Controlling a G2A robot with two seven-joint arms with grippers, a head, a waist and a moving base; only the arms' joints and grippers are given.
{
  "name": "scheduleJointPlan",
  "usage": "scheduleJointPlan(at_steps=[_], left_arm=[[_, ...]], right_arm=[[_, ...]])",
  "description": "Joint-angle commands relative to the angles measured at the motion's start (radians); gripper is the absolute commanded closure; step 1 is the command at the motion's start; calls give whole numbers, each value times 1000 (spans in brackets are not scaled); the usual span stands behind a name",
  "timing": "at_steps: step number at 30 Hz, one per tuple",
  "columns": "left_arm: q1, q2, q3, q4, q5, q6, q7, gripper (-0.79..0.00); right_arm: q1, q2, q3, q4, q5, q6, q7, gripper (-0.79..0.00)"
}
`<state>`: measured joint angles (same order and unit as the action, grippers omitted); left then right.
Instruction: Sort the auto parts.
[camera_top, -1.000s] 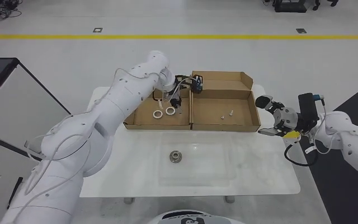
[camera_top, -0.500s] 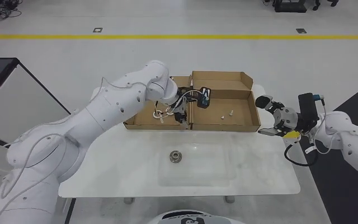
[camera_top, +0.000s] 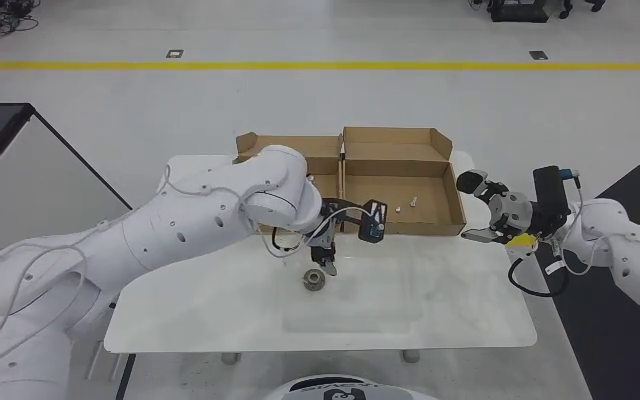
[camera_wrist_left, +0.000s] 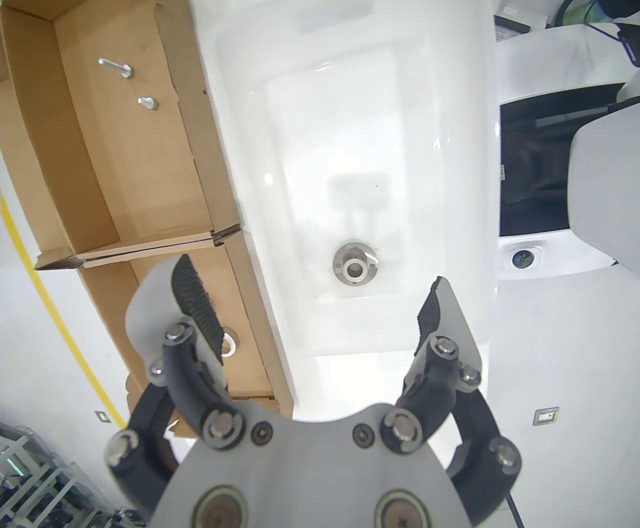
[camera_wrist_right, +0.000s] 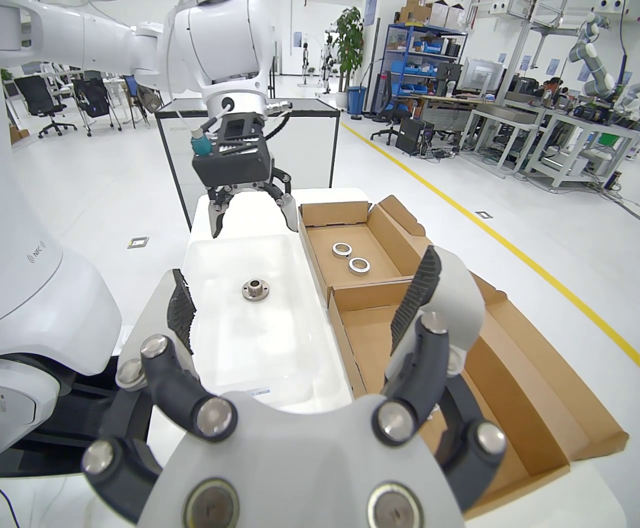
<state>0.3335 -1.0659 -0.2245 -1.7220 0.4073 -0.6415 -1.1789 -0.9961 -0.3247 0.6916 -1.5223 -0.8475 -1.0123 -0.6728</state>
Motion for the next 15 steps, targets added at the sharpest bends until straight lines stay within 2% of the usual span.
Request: scheduleJointPlan(at_steps=[1, 5, 10, 15], left_arm=[[11, 7, -3, -19, -6, 14, -13, -785], [29, 14, 3, -32, -32, 41, -41, -785], [40, 1, 9, -18, -30, 98, -74, -785], [35, -5, 4, -27, -22, 92, -64, -785]], right_arm=[[0, 0, 0, 0, 0, 0, -1, -785], [0, 0, 0, 0, 0, 0, -1, -785], [0, 0, 0, 0, 0, 0, -1, -785], [0, 0, 0, 0, 0, 0, -1, -785]])
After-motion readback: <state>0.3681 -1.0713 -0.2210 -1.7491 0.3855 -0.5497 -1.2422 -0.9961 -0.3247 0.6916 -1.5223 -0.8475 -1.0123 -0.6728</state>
